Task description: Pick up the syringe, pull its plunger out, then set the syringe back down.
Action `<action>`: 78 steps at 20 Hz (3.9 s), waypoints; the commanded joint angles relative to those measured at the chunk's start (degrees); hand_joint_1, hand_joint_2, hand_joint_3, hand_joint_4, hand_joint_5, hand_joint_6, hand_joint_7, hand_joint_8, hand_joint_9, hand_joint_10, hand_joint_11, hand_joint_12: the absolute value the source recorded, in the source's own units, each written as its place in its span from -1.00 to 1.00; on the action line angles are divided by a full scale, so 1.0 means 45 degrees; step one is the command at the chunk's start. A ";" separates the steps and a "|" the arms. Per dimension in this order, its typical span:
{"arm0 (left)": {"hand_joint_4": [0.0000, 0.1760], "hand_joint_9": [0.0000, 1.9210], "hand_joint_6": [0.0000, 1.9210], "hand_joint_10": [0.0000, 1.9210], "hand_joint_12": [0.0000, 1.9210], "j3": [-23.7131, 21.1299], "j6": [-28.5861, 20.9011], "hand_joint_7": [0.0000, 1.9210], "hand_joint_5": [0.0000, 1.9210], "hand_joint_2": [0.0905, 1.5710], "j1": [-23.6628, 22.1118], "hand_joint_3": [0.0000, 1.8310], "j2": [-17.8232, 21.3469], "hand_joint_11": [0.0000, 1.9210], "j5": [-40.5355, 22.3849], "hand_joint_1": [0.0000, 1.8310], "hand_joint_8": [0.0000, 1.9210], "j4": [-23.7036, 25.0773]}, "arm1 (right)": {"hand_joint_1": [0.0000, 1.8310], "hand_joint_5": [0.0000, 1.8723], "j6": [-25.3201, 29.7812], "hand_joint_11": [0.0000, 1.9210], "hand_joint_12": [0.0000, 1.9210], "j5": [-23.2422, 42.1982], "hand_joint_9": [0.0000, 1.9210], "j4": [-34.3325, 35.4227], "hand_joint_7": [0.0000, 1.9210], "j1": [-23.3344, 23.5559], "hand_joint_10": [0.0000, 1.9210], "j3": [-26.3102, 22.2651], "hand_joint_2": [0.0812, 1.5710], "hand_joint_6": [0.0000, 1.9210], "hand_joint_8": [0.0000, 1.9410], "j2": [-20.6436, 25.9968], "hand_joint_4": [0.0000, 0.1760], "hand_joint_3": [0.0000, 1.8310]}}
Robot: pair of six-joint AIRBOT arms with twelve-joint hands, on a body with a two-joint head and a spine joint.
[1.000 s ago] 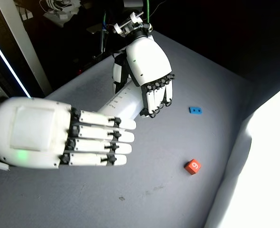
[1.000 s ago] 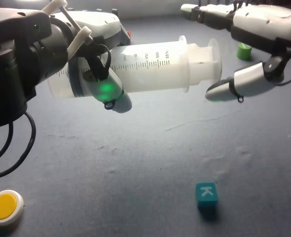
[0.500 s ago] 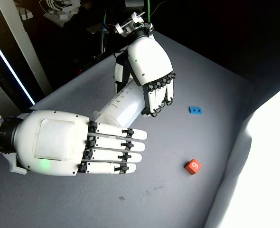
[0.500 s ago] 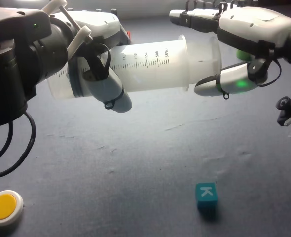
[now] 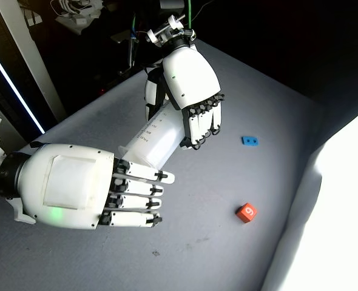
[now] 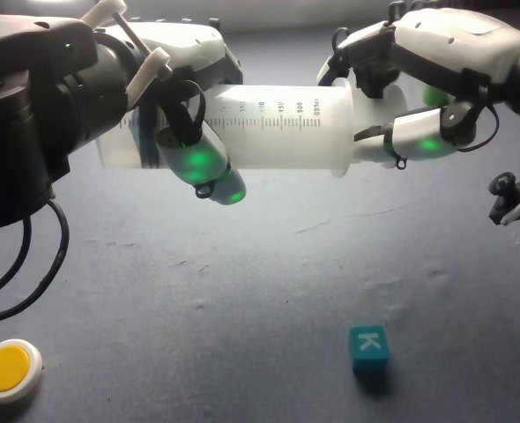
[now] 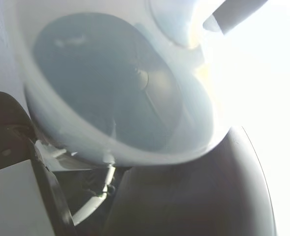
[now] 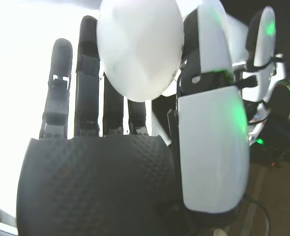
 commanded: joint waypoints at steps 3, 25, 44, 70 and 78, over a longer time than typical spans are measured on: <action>-1.00 -0.21 0.42 -0.02 0.21 0.0061 0.0154 -0.19 -0.22 0.54 -0.0200 -1.00 0.0061 -0.42 -0.0067 0.29 0.32 0.0874 | 0.49 -0.07 -0.0095 -0.44 0.30 0.1308 -0.14 -0.0350 0.01 -0.0017 0.30 0.0030 0.42 0.28 -0.01 0.0150 -1.00 -1.00; -1.00 -0.06 0.50 -0.44 0.16 0.0167 0.0154 -0.20 -0.22 0.55 -0.0323 -1.00 0.0068 -0.42 -0.0067 0.26 0.28 0.0888 | 0.49 -0.07 -0.0089 -0.46 0.24 0.0099 -0.16 -0.0209 0.04 -0.0223 0.28 -0.2186 0.42 0.28 -0.04 0.3678 -1.00 -1.00; -0.78 -0.35 0.46 0.38 0.72 0.0159 0.0210 -0.25 -0.27 0.59 -0.0312 -1.00 0.0073 -0.51 -0.0069 0.23 0.50 0.0886 | 0.49 -0.09 0.0000 -0.52 0.35 -0.0246 -0.17 -0.0209 0.03 -0.0276 0.31 -0.2672 0.43 0.29 -0.02 0.5788 -1.00 -1.00; -0.82 -0.32 0.56 0.26 0.65 0.0152 0.0262 -0.25 -0.31 0.60 -0.0311 -1.00 0.0070 -0.51 -0.0067 0.23 0.45 0.0886 | 0.05 -0.48 0.0097 -0.95 0.19 -0.0154 -0.47 -0.0584 -0.40 -0.0304 -0.93 -0.2966 0.35 -0.99 -1.00 0.5582 -1.00 -1.00; -0.79 -0.33 0.54 0.25 0.62 0.0237 0.0262 -0.27 -0.29 0.60 -0.0313 -1.00 0.0073 -0.52 -0.0066 0.23 0.46 0.0886 | -0.13 -0.74 0.0102 -1.00 -0.10 -0.0083 -0.66 -0.0709 -0.65 -0.0360 -1.00 -0.2966 0.33 -1.00 -1.00 0.5577 -1.00 -0.99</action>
